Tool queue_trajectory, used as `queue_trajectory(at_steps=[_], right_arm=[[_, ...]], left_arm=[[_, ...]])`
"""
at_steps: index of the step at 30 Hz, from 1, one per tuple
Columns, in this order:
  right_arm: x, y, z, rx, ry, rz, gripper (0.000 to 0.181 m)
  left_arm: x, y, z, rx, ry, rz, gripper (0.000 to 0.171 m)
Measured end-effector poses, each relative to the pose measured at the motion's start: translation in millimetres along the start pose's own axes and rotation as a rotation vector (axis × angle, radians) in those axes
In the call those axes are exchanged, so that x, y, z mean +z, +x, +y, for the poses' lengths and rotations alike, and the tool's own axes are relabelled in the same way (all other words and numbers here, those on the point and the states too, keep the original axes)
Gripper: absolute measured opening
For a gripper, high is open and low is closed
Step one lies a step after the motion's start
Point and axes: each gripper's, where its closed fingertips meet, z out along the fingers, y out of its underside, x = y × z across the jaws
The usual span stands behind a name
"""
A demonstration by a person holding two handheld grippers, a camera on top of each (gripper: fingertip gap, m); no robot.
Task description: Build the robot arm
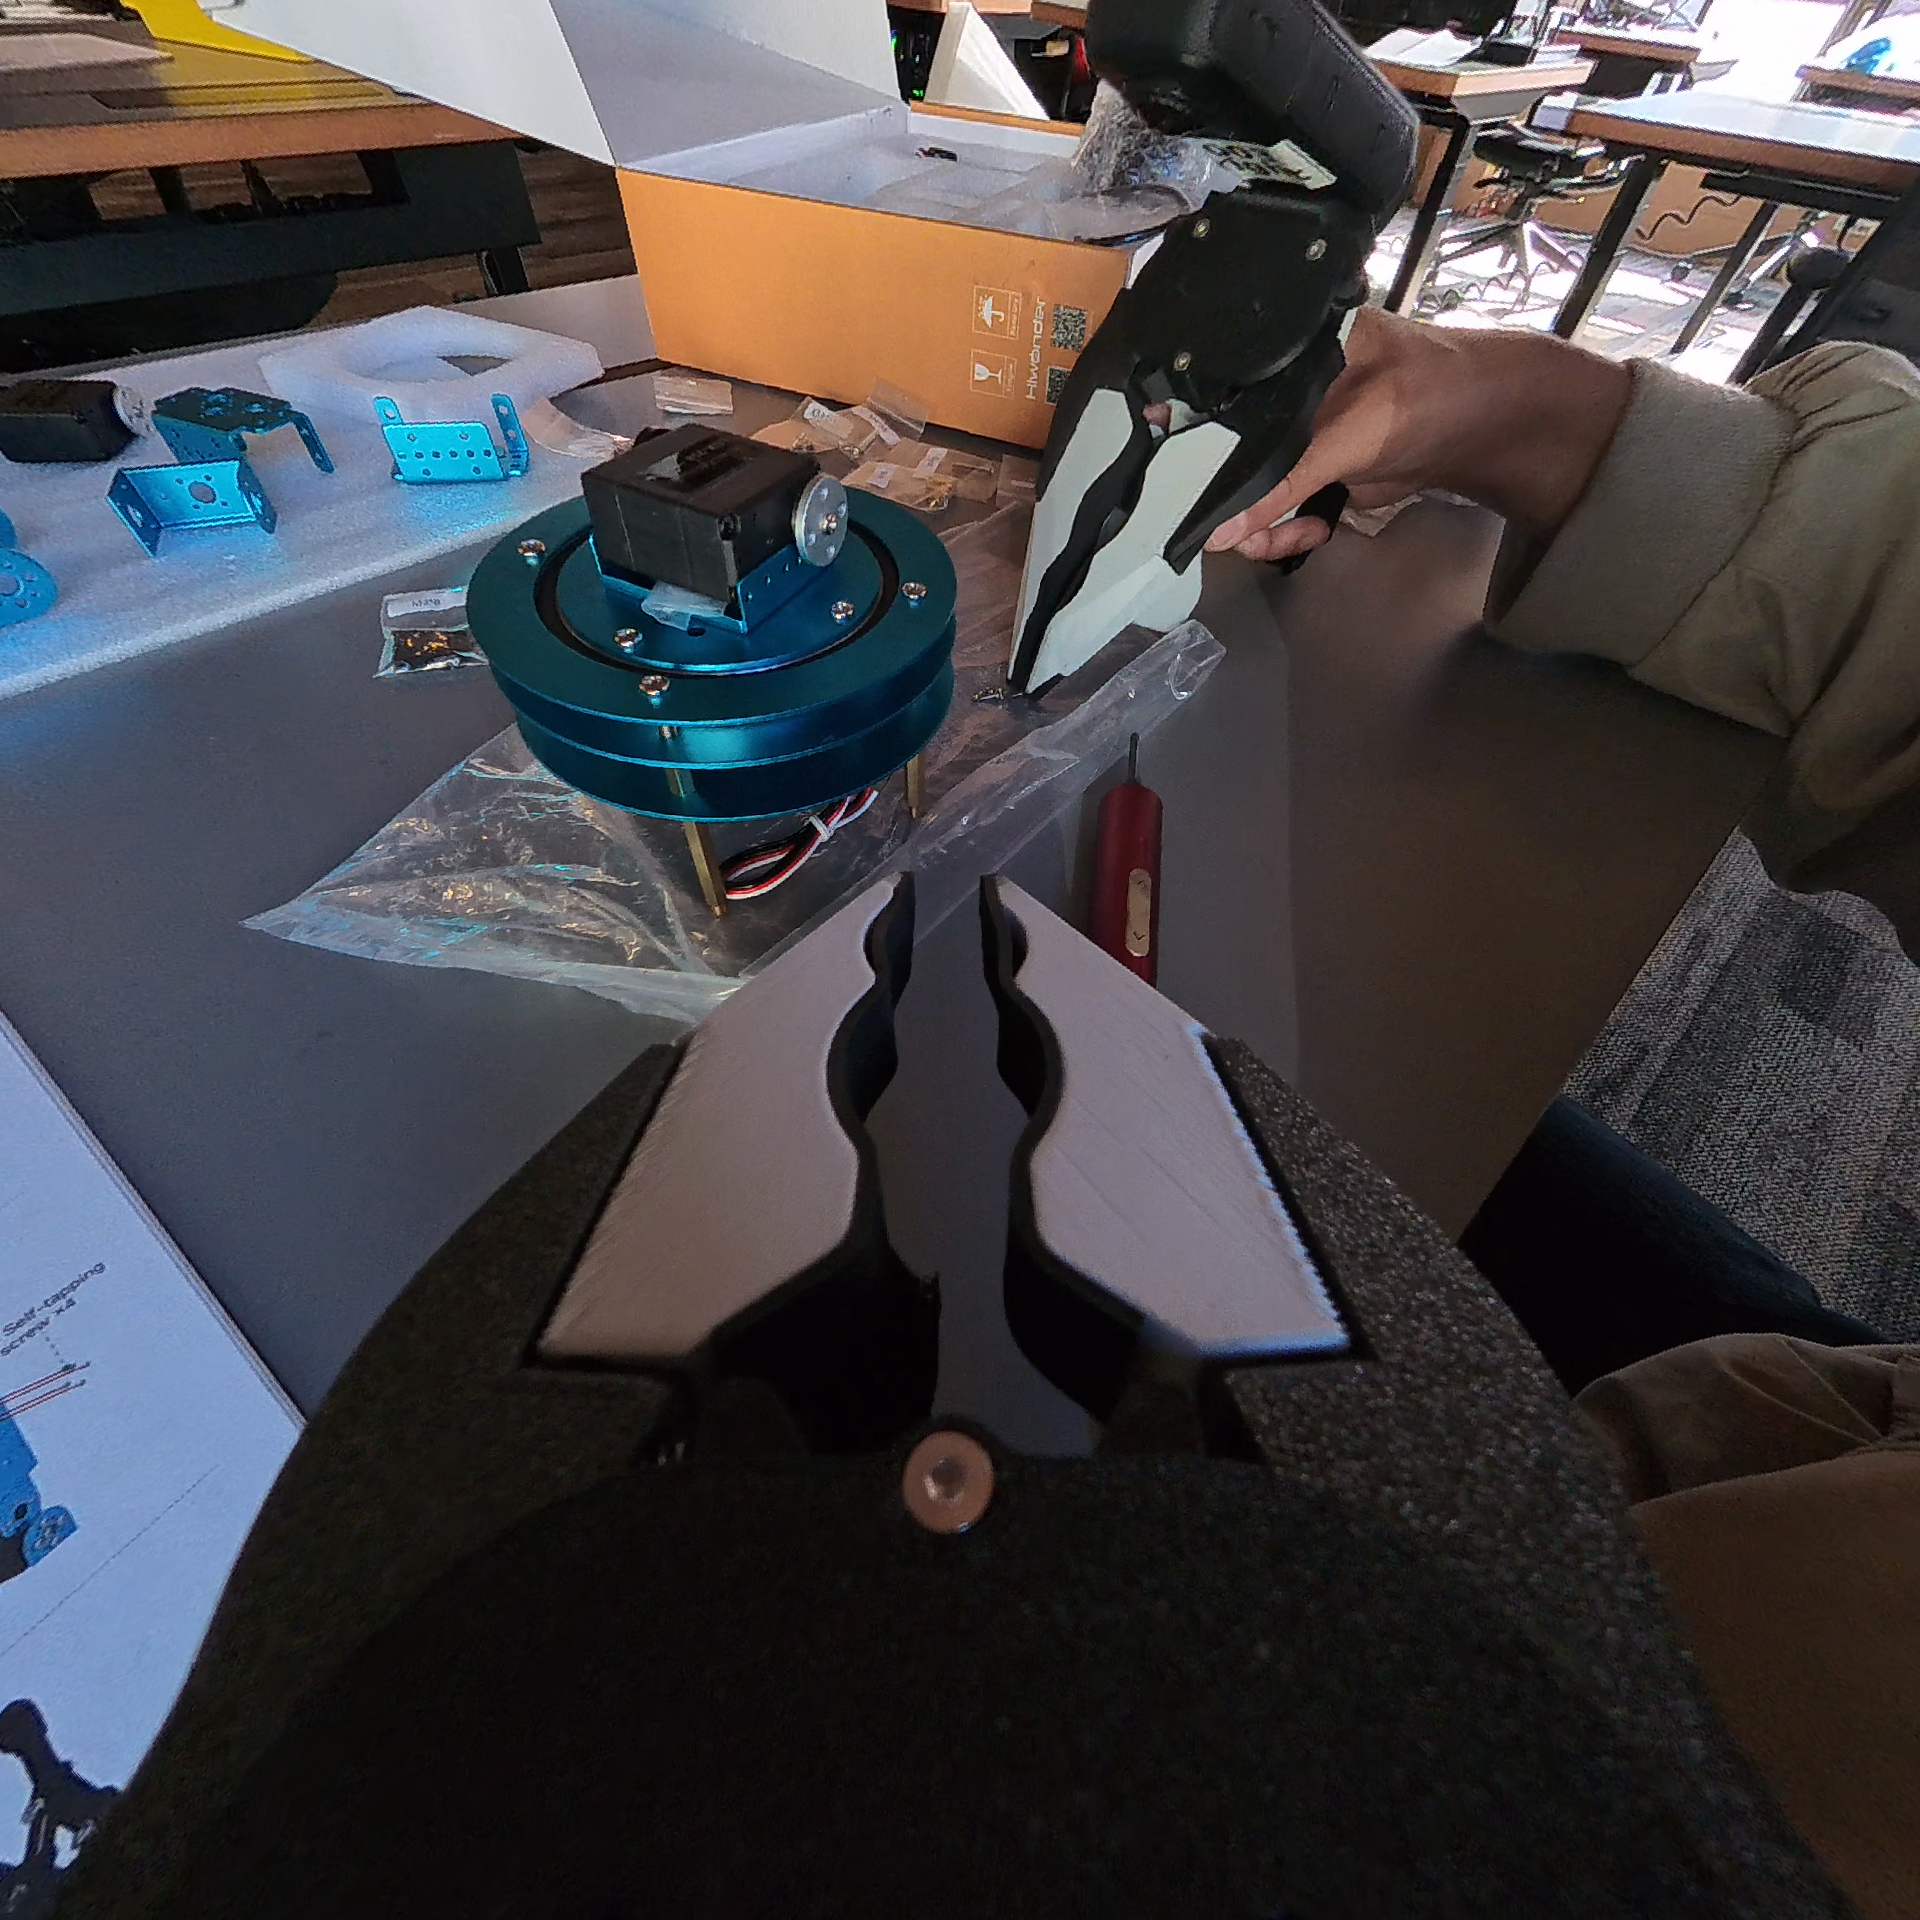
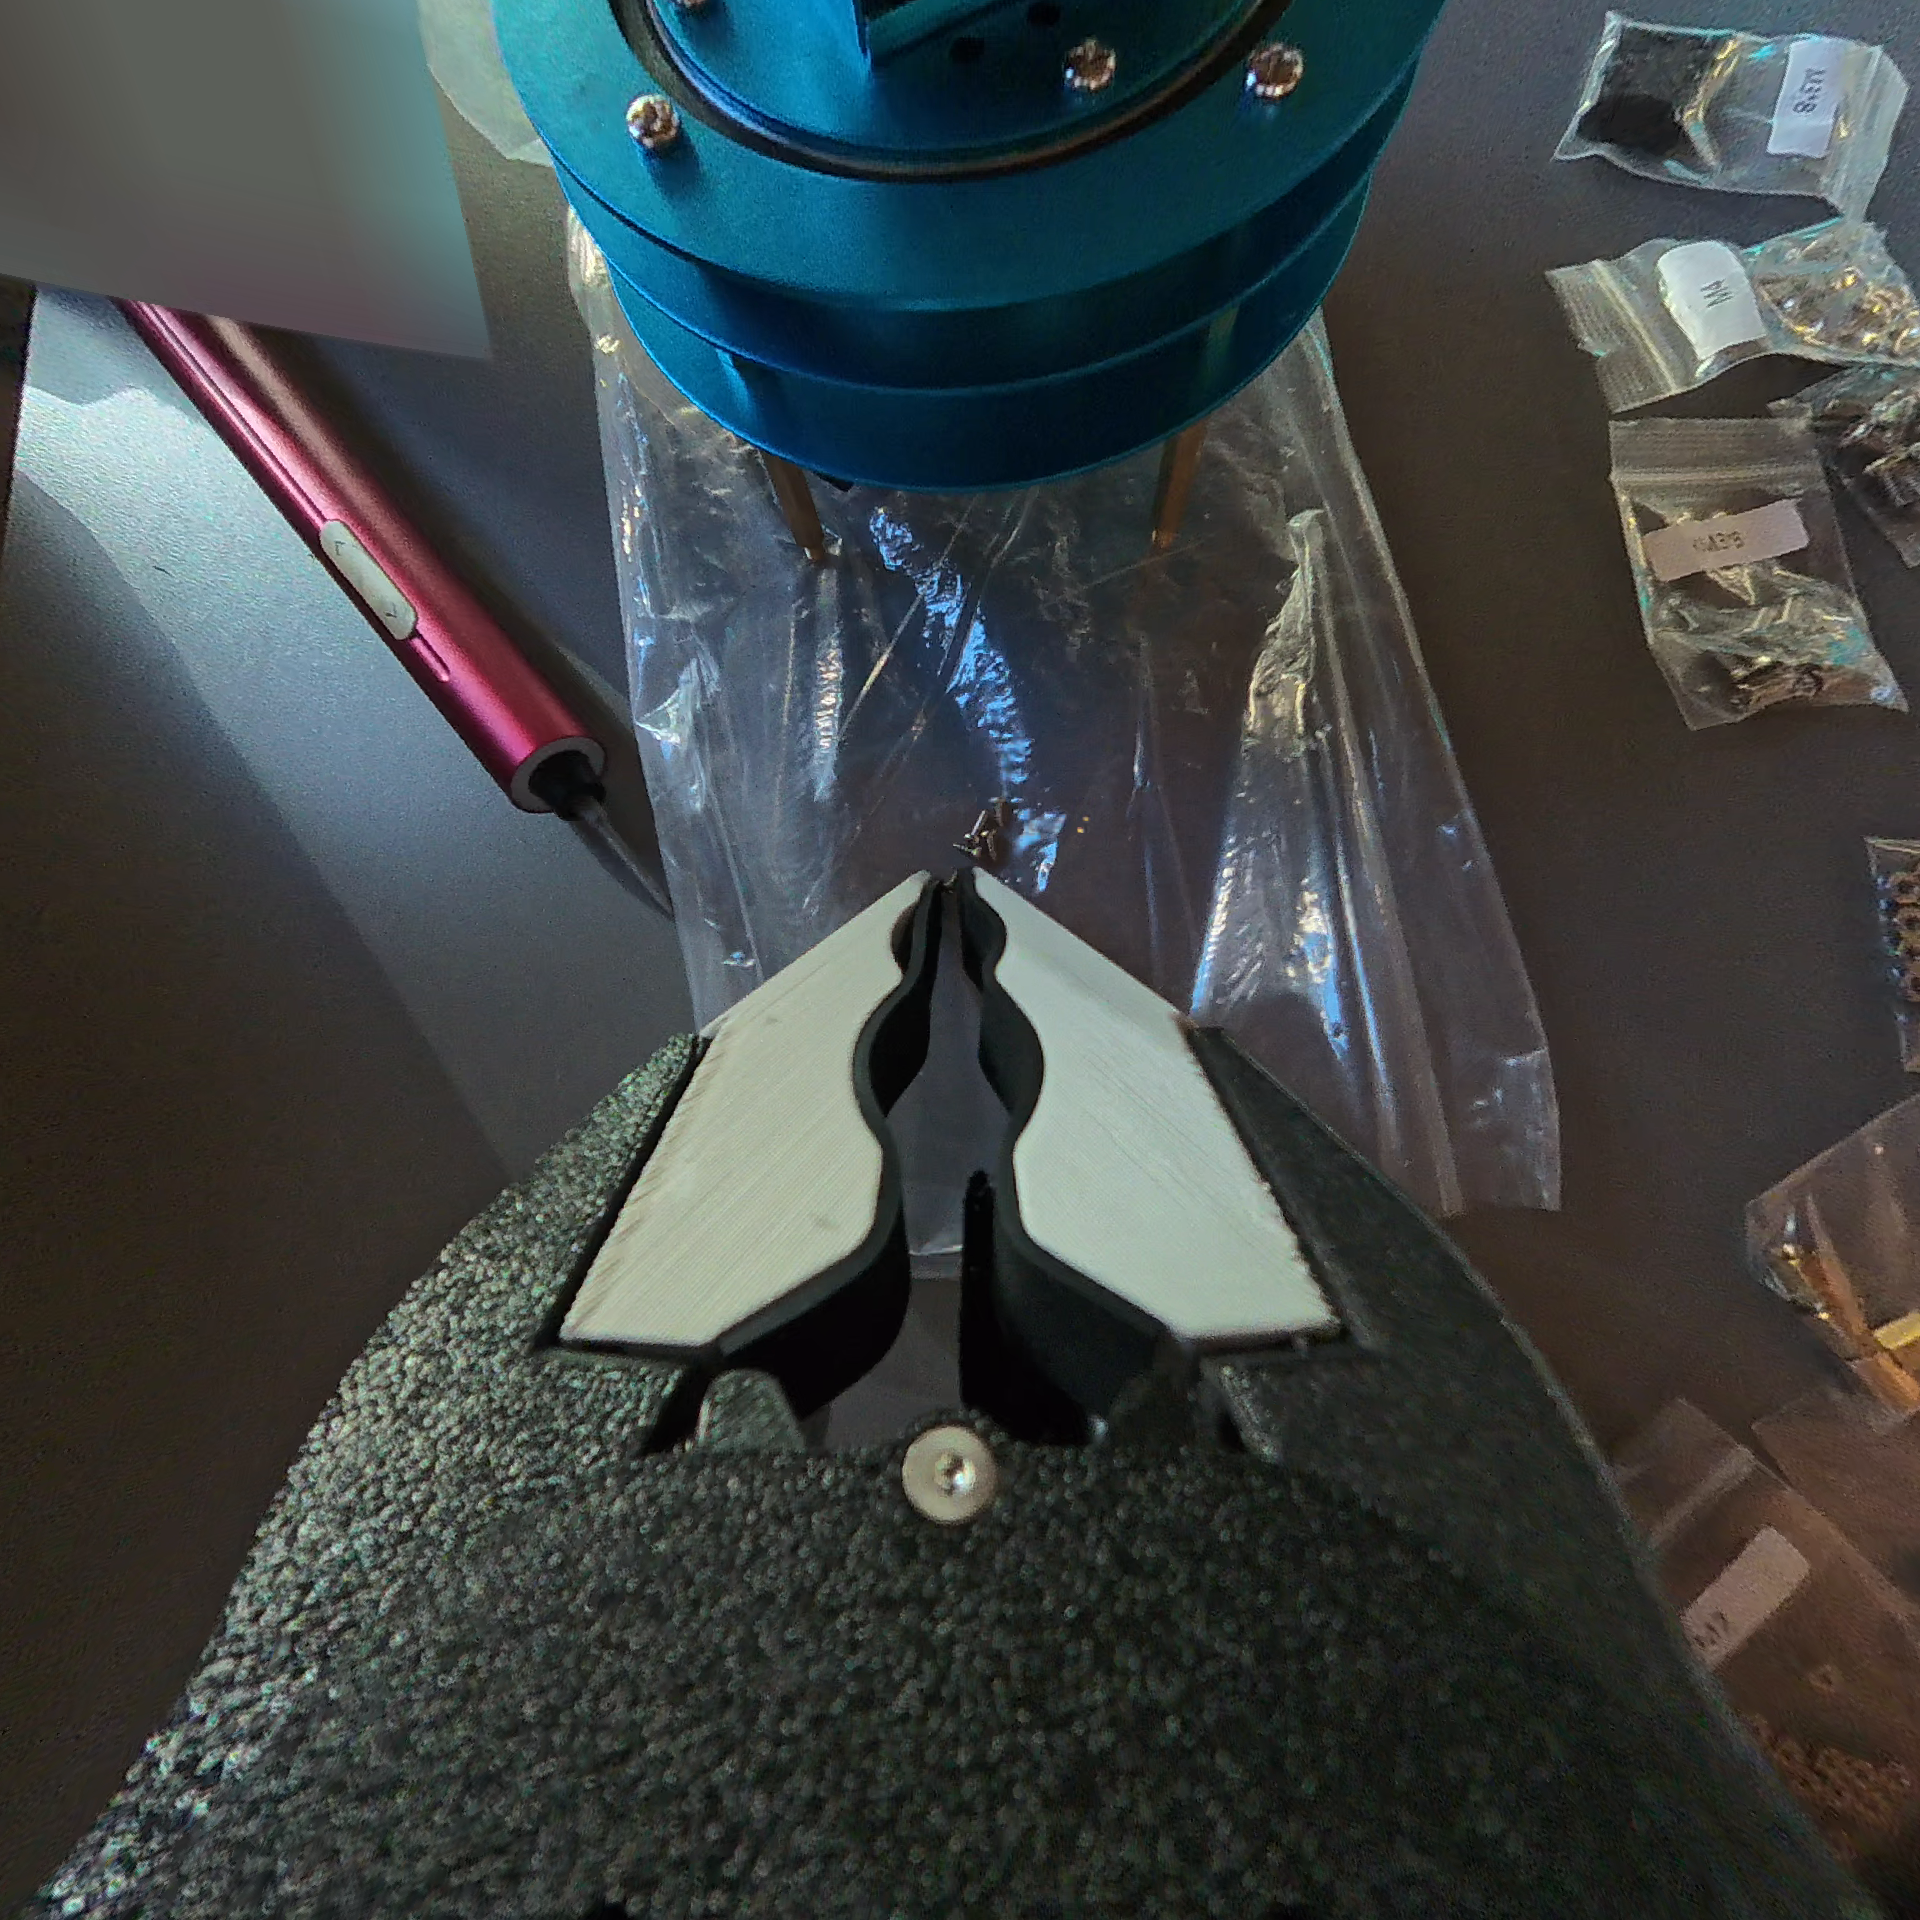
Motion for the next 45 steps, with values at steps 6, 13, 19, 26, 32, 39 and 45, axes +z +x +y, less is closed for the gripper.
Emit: queue_trajectory(at_steps=[6,13,19,26,32,39,45], right_arm=[[0,-1,0,0.018,0.003,-0.026,0.0],[-6,2,-5,0.014,0.042,-0.017,0.0],[-21,-5,-27,0.01,0.187,-0.059,0.0],[-40,-31,-66,0.015,0.386,-0.189,0.0],[-39,-53,-120,-0.068,0.442,-0.134,0.0],[0,-47,-132,-0.193,0.247,0.043,0.0],[10,-36,-129,-0.199,0.232,0.18,0.0]], left_arm=[[0,3,-2,0.008,0.002,0.003,0.011],[0,4,-2,0.019,0.0,-0.004,0.011],[-2,2,-2,0.019,0.002,-0.009,0.011],[-2,-2,-3,0.01,0.005,-0.008,0.011],[-1,-11,-25,0.033,0.033,0.007,0.011],[19,-51,-50,0.28,-0.077,0.037,0.033],[48,-59,-41,0.368,-0.123,0.156,0.037]])
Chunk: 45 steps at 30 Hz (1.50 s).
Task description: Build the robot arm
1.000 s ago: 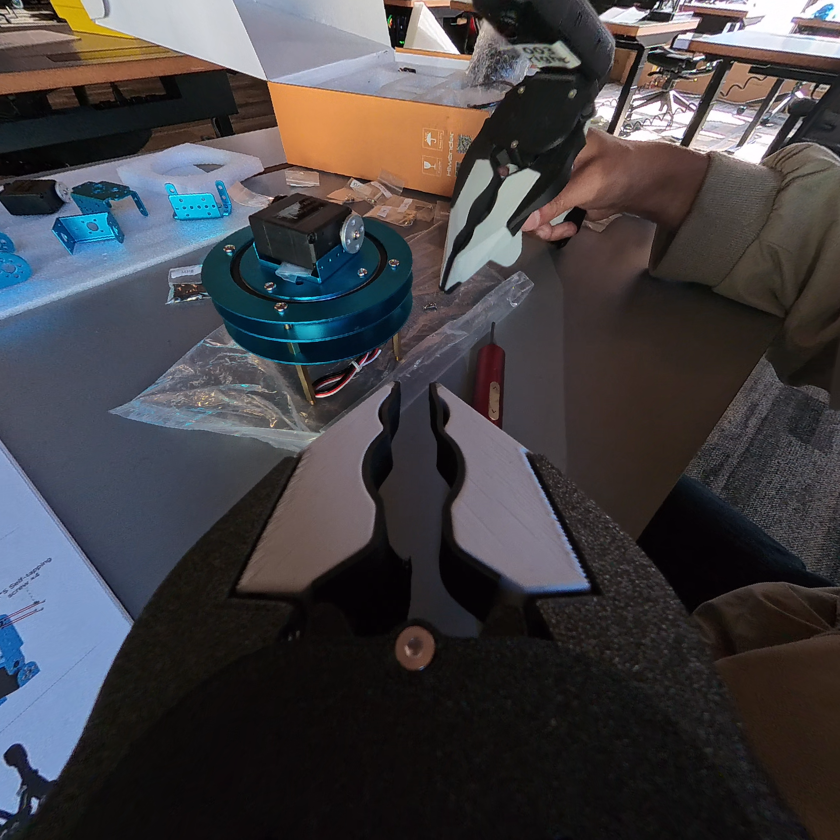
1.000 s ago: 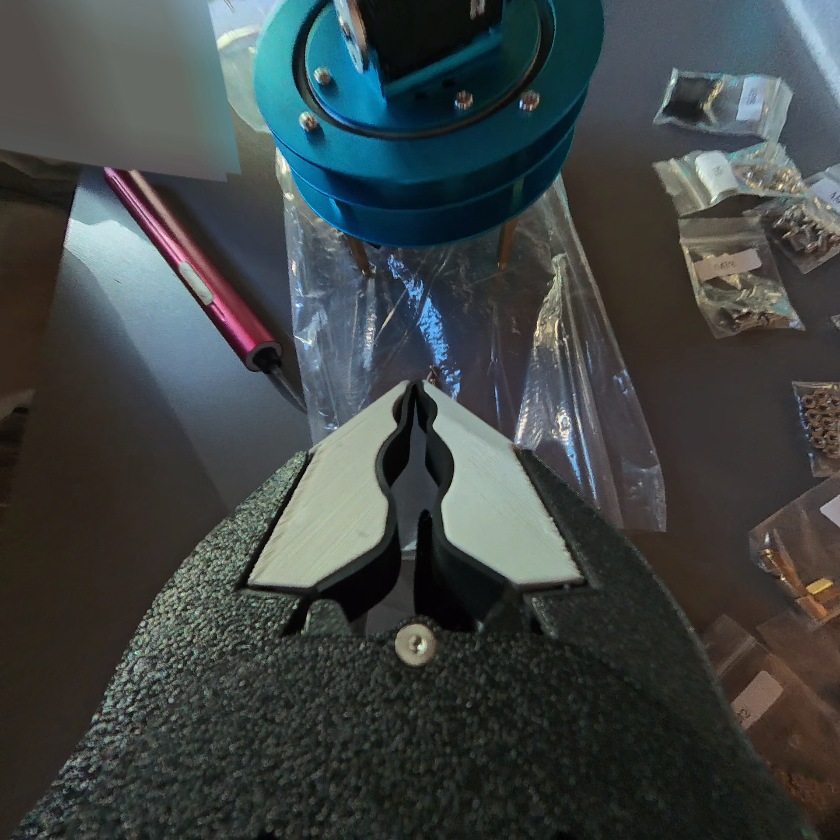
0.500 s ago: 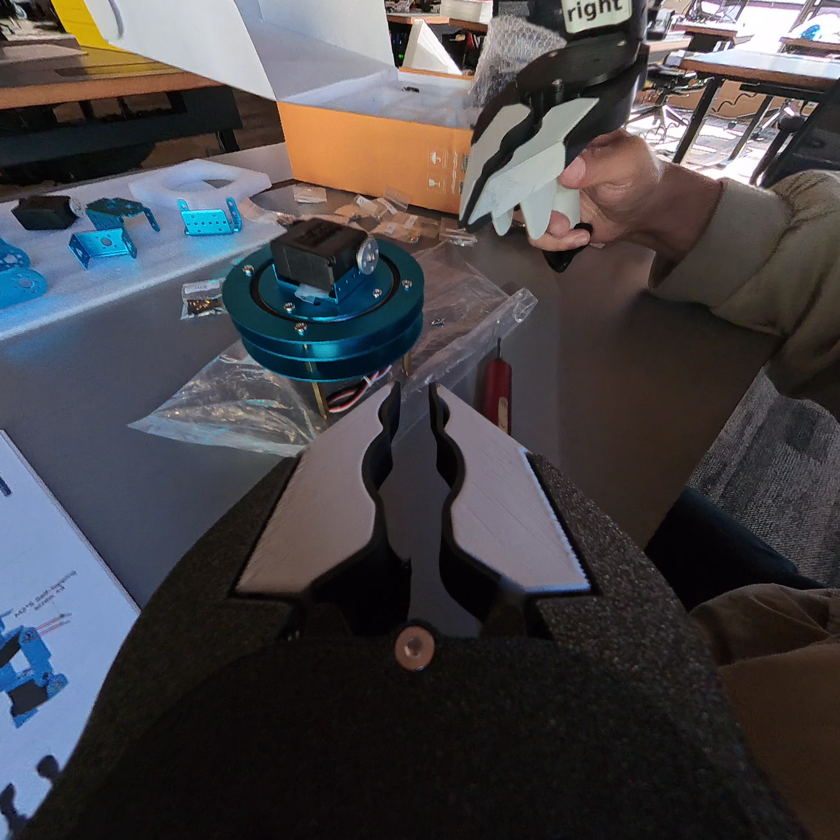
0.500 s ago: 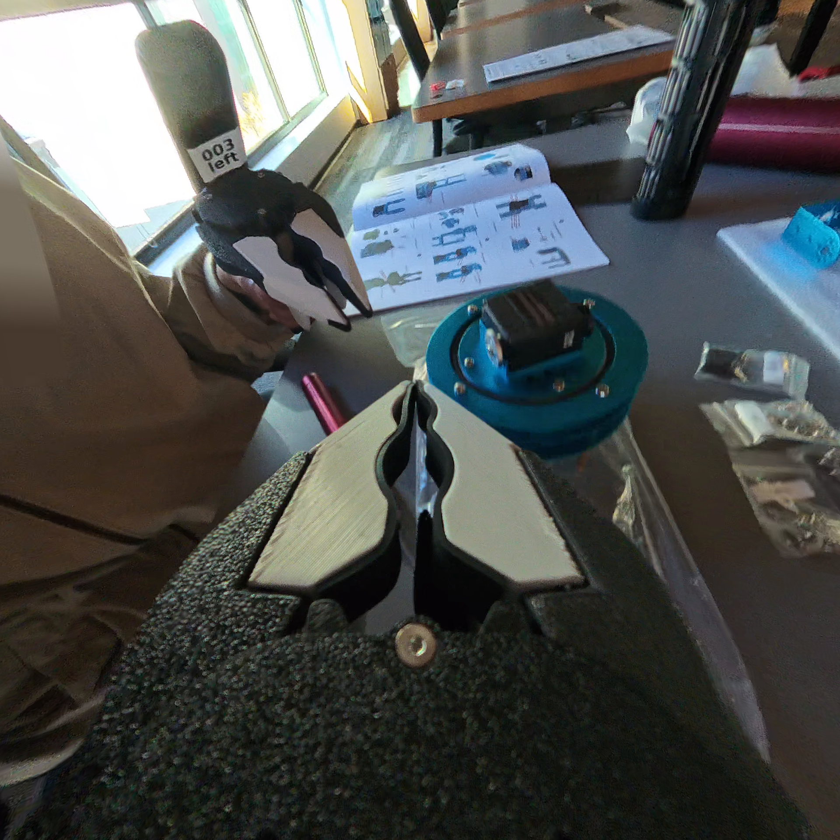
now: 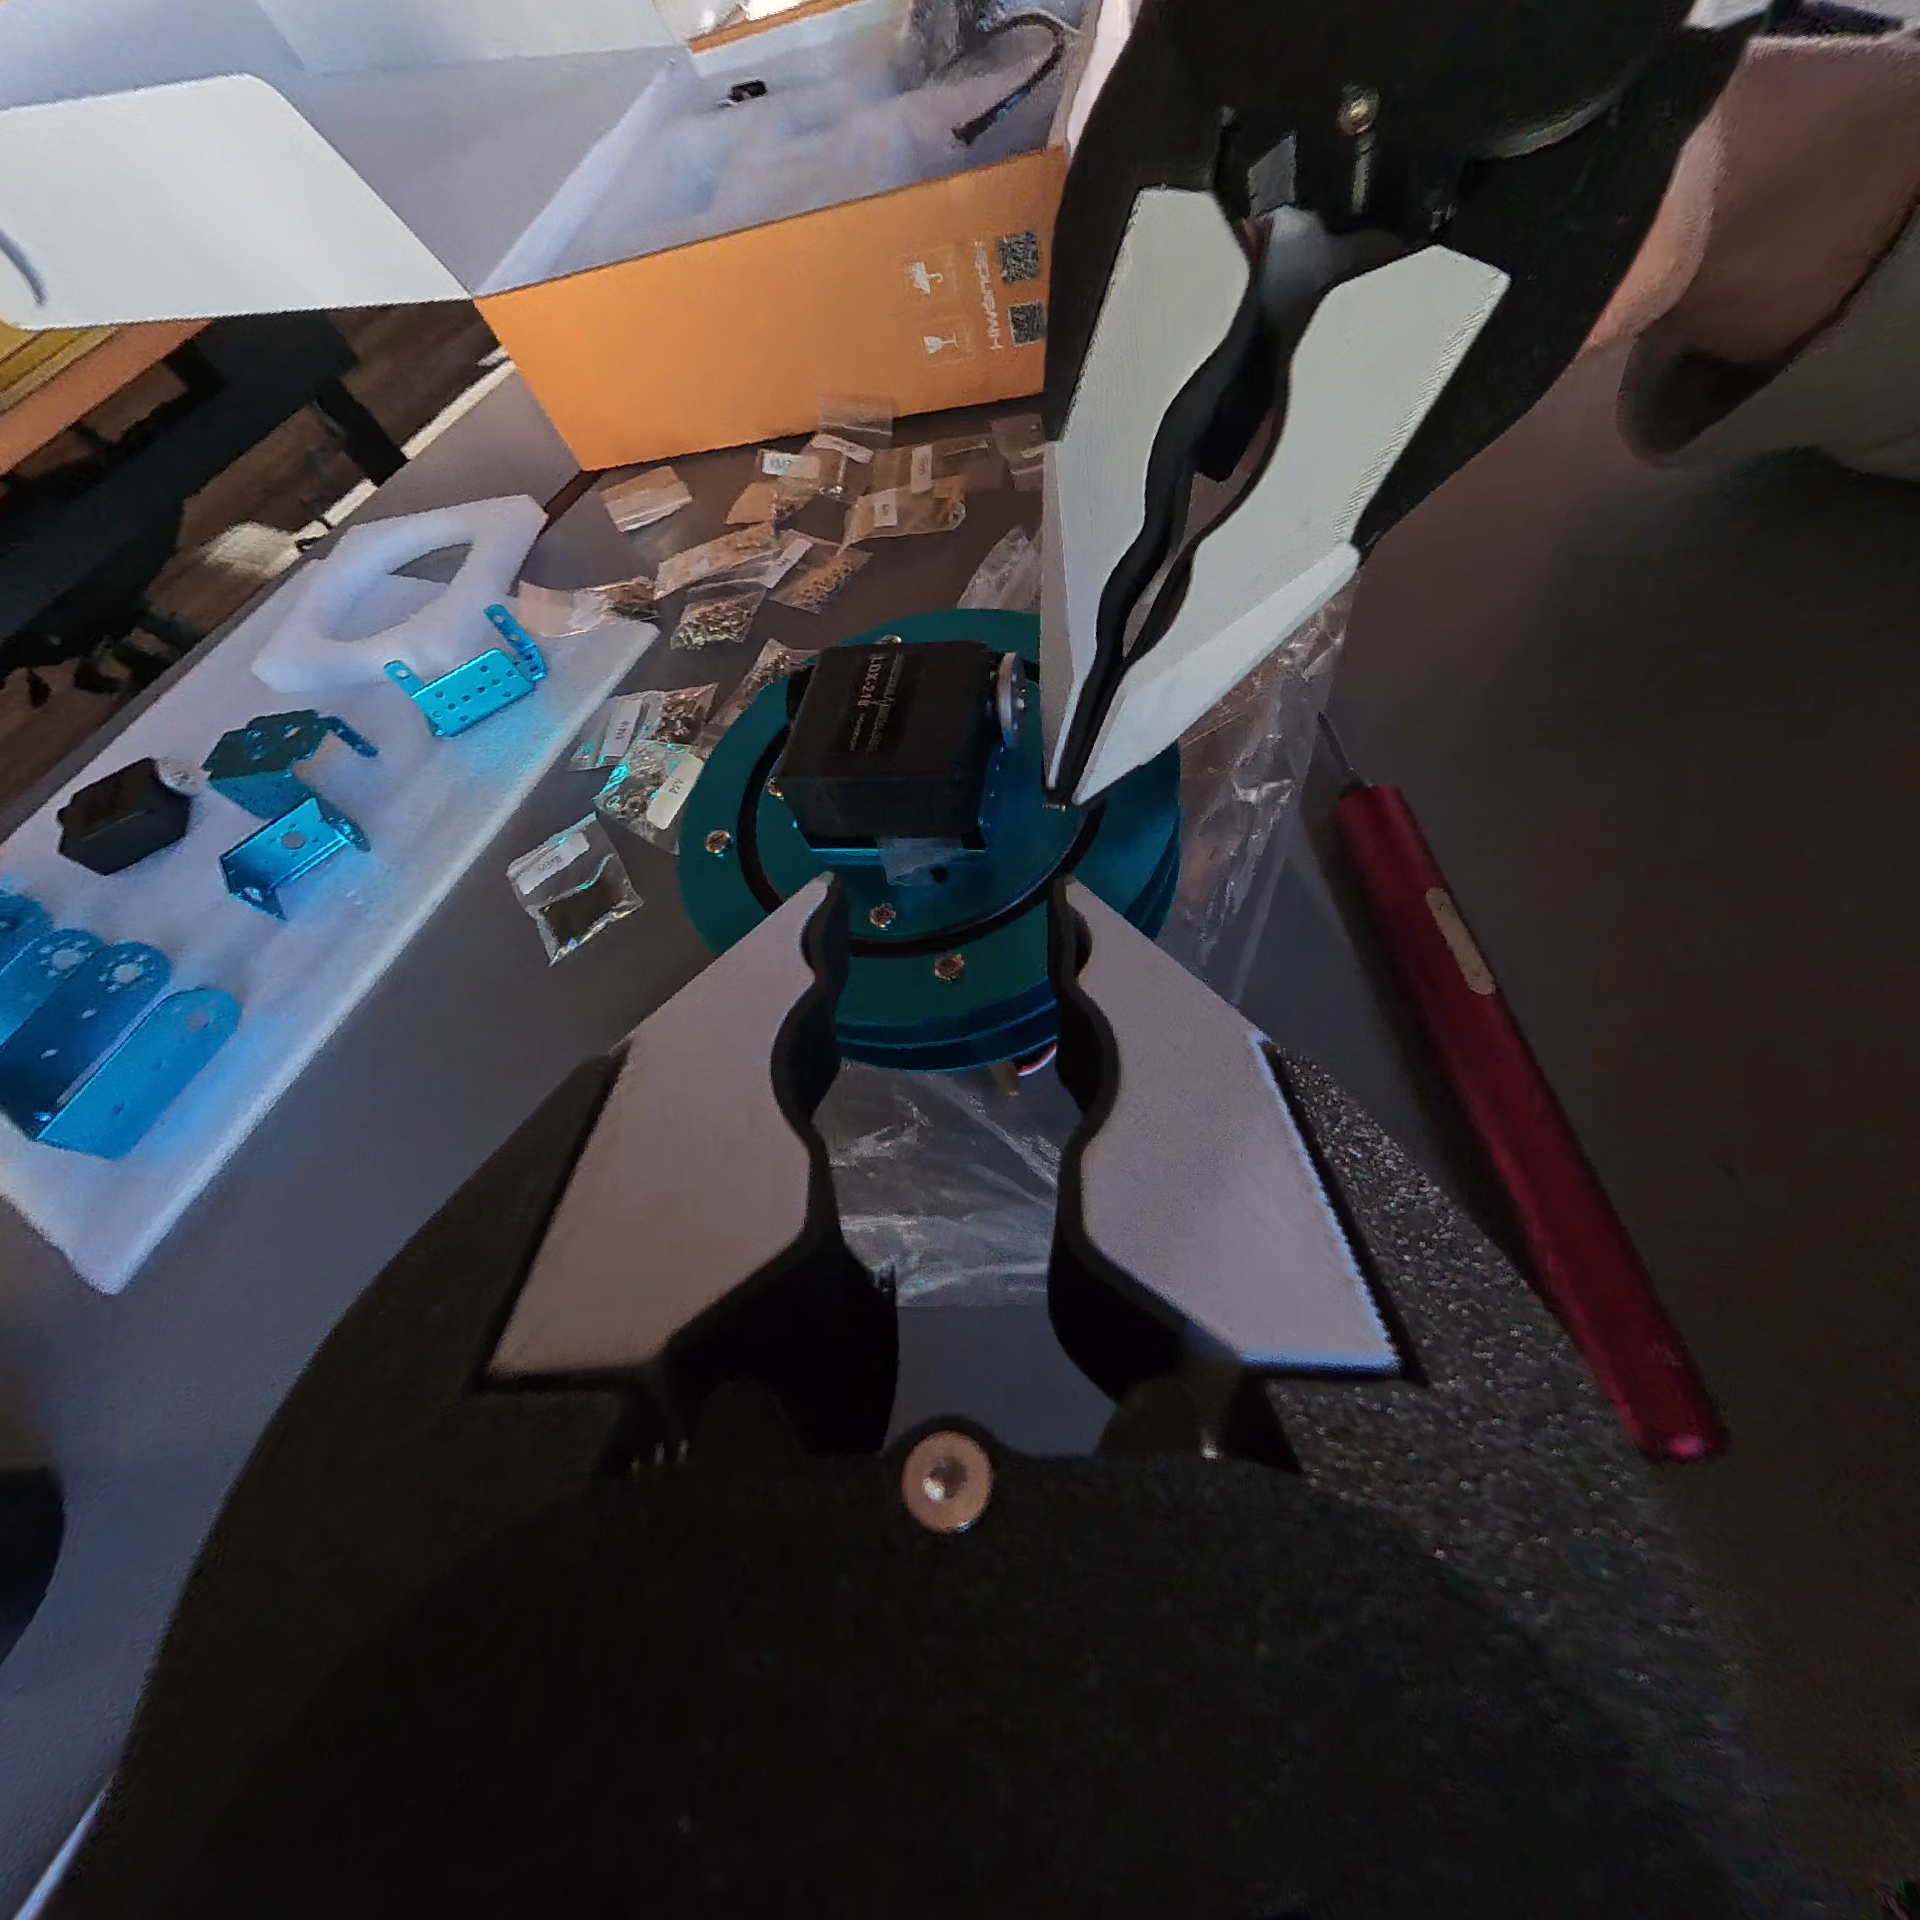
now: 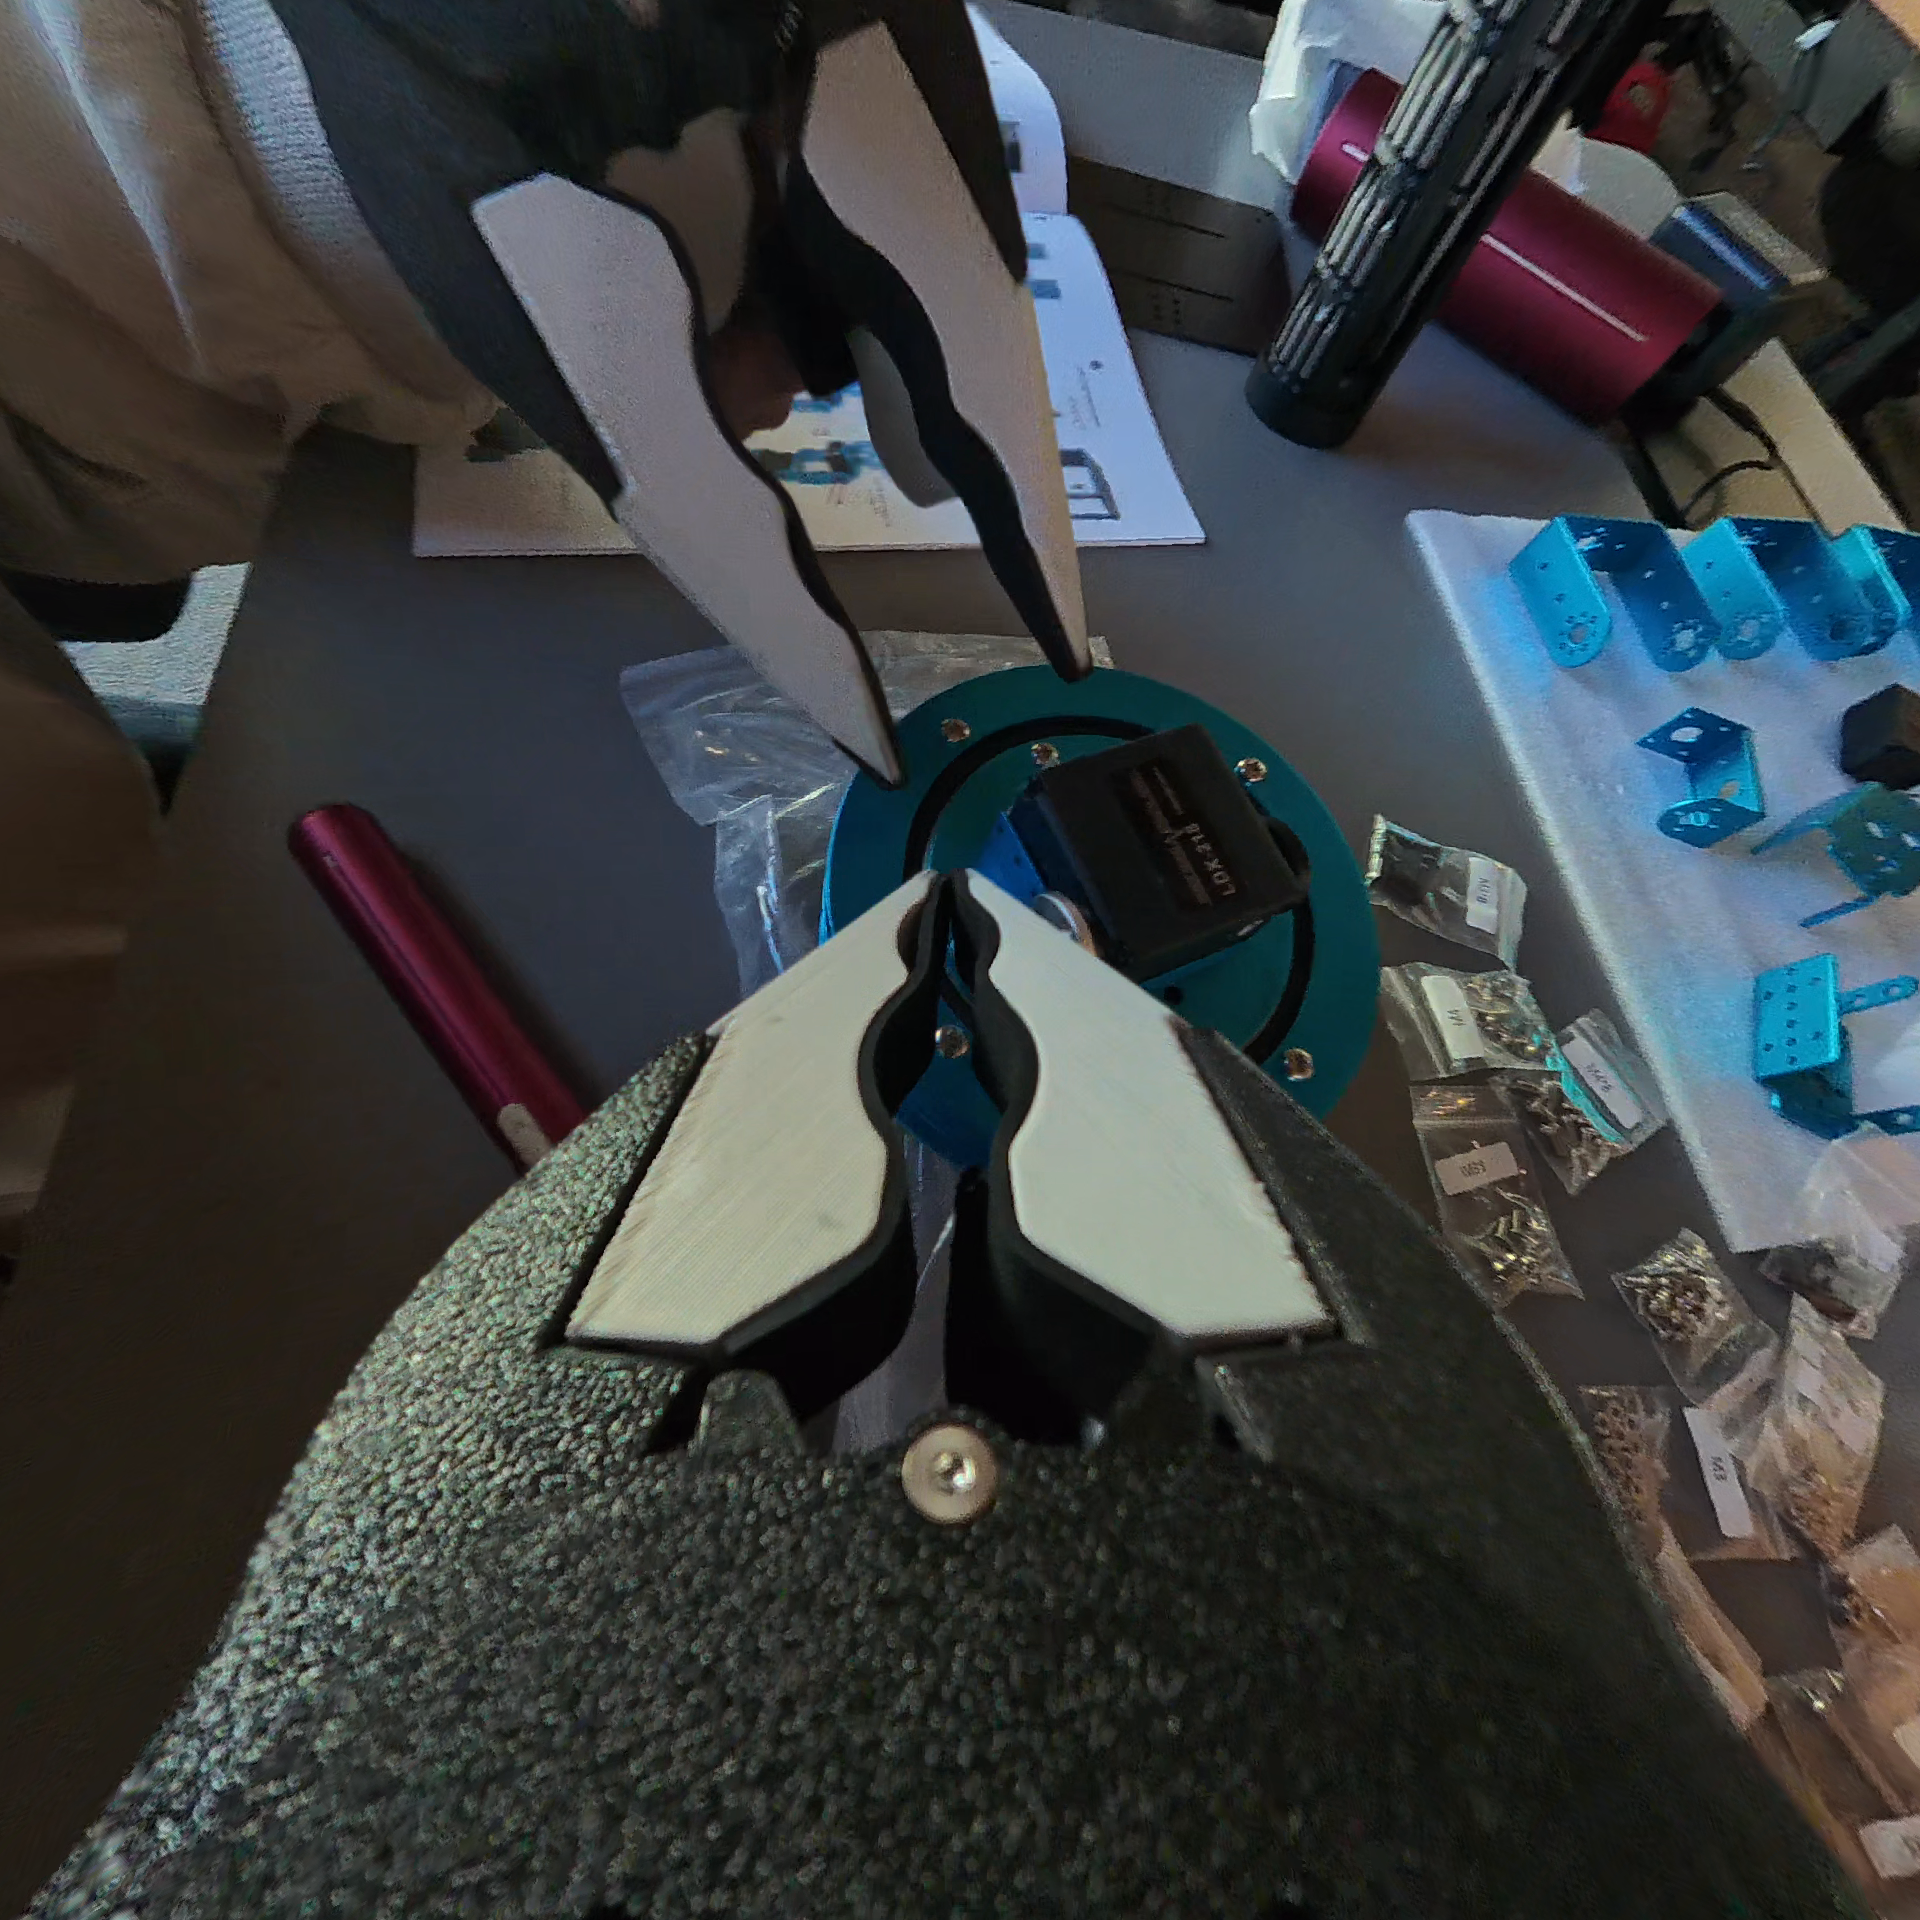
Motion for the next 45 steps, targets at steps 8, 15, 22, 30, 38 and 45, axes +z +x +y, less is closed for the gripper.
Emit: queue_trajectory(at_steps=[8,15,22,30,38,45], right_arm=[[3,0,-3,-0.058,-0.03,0.114,0.0],[-8,-1,-4,-0.078,-0.031,0.148,0.0],[-10,-1,4,0.01,0.002,0.067,0.0],[-1,5,2,-0.037,0.016,0.156,0.0],[0,5,1,-0.096,0.024,0.218,0.0],[3,9,1,-0.111,0.017,0.26,0.0]], left_arm=[[20,-17,-13,-0.02,-0.008,0.126,0.041],[0,-8,-12,0.03,-0.039,0.245,0.037],[19,-22,-28,0.046,0.014,0.258,0.049],[23,-12,-39,-0.041,0.154,0.379,0.036],[25,-14,-27,-0.069,0.141,0.382,0.03],[23,-14,-26,-0.067,0.145,0.375,0.029]])
